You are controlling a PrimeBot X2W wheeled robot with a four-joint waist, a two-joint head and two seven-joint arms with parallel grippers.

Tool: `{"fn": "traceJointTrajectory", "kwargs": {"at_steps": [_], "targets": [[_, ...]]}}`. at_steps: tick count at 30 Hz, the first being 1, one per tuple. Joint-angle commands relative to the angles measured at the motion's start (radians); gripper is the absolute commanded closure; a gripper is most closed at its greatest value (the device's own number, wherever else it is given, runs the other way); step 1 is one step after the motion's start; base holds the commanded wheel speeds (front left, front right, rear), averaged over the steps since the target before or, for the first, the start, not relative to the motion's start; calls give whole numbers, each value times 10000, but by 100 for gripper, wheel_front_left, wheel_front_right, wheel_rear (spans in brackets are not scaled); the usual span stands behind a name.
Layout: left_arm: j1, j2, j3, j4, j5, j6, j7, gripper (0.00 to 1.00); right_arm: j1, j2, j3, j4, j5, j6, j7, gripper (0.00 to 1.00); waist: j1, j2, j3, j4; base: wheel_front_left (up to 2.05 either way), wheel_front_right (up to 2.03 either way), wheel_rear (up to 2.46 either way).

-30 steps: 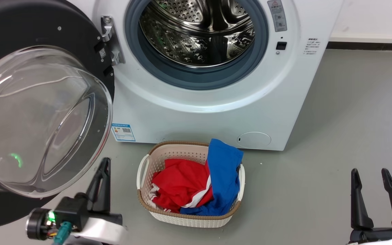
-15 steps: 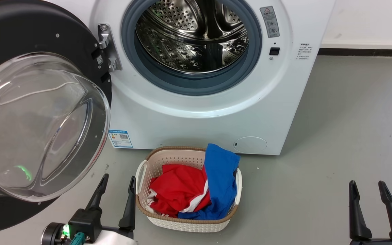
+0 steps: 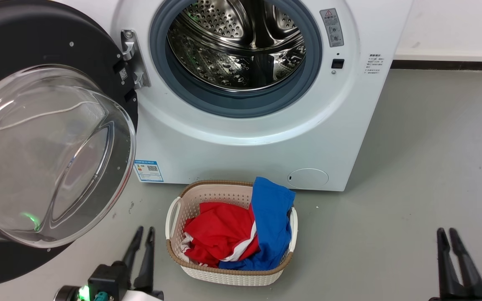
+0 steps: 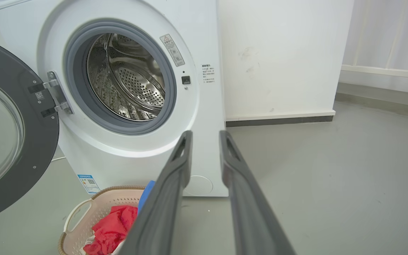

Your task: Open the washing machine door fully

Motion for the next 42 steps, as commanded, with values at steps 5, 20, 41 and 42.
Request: {"fn": "traceJointTrajectory", "kwargs": {"at_steps": [5,20,41,42], "targets": [[34,-18,75,315,-512,-22,152,100,-81,-12,51,306,509,-2,87,100,1,-1,0,-14,0,0,0],[-320,-24,346,441,-3536,-144,872,100,-735,-163,233,861,3488,-2,672,100,1,-1,2,-107,0,0,0],[-741,-31,661,611,-6972,-279,1699,100,-1461,-266,365,1482,6794,-2,1399,100,1,-1,5,-236,0,0,0],[-762,-31,676,618,-7118,-282,1739,100,-1490,-269,369,1507,6930,-2,1432,100,1,-1,5,-242,0,0,0]]}}
